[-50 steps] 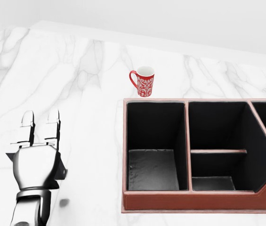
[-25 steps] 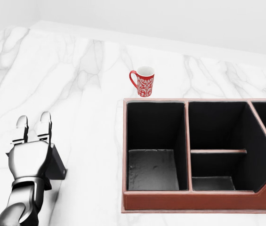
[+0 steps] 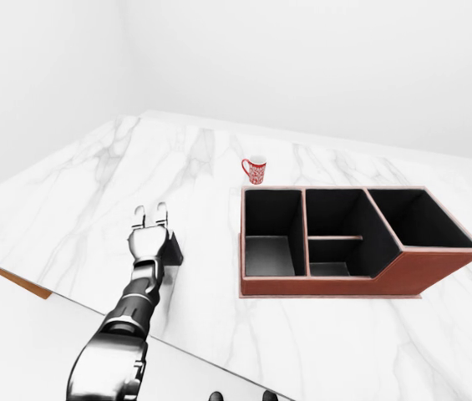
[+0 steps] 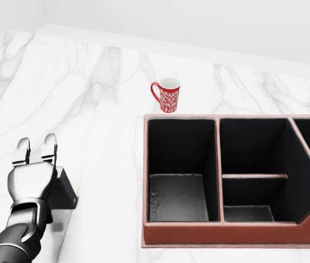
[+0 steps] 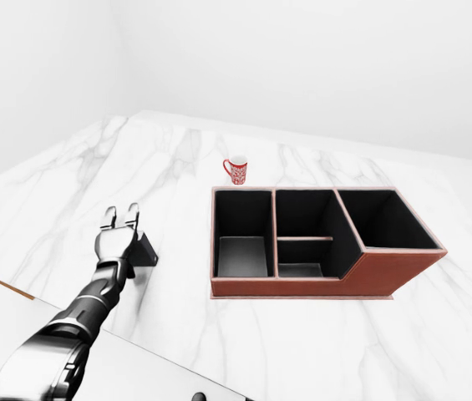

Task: Pick up the book and place it in the left compartment of the caddy.

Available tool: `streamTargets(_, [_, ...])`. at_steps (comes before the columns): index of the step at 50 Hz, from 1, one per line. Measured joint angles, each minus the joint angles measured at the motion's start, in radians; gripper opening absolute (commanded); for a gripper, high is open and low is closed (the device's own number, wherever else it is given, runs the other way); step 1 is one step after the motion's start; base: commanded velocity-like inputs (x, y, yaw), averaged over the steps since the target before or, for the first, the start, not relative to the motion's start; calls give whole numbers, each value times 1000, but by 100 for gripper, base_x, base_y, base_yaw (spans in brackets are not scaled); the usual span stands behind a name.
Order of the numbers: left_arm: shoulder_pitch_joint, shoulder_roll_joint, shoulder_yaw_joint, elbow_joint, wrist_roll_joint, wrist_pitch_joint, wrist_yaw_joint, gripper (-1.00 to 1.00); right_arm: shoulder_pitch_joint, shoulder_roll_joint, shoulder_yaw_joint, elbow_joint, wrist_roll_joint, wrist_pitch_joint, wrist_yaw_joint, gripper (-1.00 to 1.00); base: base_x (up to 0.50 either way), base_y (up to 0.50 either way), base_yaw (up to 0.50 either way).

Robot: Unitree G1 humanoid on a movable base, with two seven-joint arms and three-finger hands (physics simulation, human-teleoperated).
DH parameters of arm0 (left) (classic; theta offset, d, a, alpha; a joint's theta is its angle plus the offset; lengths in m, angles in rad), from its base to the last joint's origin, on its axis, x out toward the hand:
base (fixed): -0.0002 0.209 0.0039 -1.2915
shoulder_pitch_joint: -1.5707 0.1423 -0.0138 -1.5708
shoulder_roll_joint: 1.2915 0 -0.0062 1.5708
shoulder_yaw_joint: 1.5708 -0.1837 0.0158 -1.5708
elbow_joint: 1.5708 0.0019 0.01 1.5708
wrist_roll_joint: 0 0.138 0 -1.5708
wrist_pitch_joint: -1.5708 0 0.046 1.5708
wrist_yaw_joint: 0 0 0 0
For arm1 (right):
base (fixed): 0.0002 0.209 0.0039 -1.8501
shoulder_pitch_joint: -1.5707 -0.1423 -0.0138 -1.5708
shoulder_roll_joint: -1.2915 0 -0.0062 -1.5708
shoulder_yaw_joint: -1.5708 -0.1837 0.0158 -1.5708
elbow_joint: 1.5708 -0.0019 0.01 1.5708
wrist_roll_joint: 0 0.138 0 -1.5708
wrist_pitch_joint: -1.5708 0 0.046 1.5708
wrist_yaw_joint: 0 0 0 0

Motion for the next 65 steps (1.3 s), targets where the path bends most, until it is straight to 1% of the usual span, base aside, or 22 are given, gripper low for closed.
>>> streamTargets(14, [-54, -8, -25, 91, 34, 0, 0, 100, -1, 2, 4, 1, -7, 0, 3, 100, 0, 0, 0])
streamTargets(22, [-67, -9, -13, 110, 60, 0, -2, 100, -1, 2, 5, -1, -8, 0, 4, 100, 0, 0, 0])
streamTargets(34, [-81, -10, 7, 118, 99, 0, -29, 100, -1, 2, 3, -3, -8, 0, 5, 100, 0, 0, 0])
streamTargets(35, [-81, -10, 8, 118, 102, 0, -31, 55, -1, 3, 3, -3, -9, 0, 5, 100, 0, 0, 0])
streamTargets(36, [-82, -9, 9, 117, 104, 0, -33, 36, -1, 3, 2, -3, -9, 0, 6, 100, 0, 0, 0])
streamTargets(37, [-82, -9, 10, 117, 106, 0, -35, 36, -1, 3, 2, -3, -9, 0, 6, 100, 0, 0, 0])
streamTargets(38, [-82, -9, 10, 117, 107, 0, -36, -14, 0, 3, 2, -4, -9, 0, 6, 100, 0, 0, 0])
streamTargets(39, [-83, -8, 12, 114, 108, 0, -35, -44, -1, 3, 2, -3, -9, 0, 7, 100, 0, 0, 0])
streamTargets(43, [-95, -2, 9, 116, 120, 0, -36, -44, -1, 3, 4, -1, -12, 0, 8, 100, 0, 0, 0])
streamTargets(44, [-98, 0, 6, 116, 124, 0, -37, -96, -1, 3, 4, -1, -12, 0, 8, 100, 0, 0, 0])
streamTargets(46, [-103, 4, -2, 118, 129, 0, -41, -100, -2, 3, 4, 0, -13, 0, 8, 100, 0, 0, 0])
streamTargets(51, [-91, 7, -2, 123, 127, 0, -52, -100, -2, 3, 6, 2, -15, 0, 9, 100, 0, 0, 0])
streamTargets(58, [-85, 11, -25, 116, 143, 0, -50, -100, -2, 4, 8, 4, -19, 0, 11, 100, 0, 0, 0])
streamTargets(65, [-82, 12, -36, 114, 118, 0, -38, -100, -2, 5, 9, 5, -22, 0, 12, 100, 0, 0, 0])
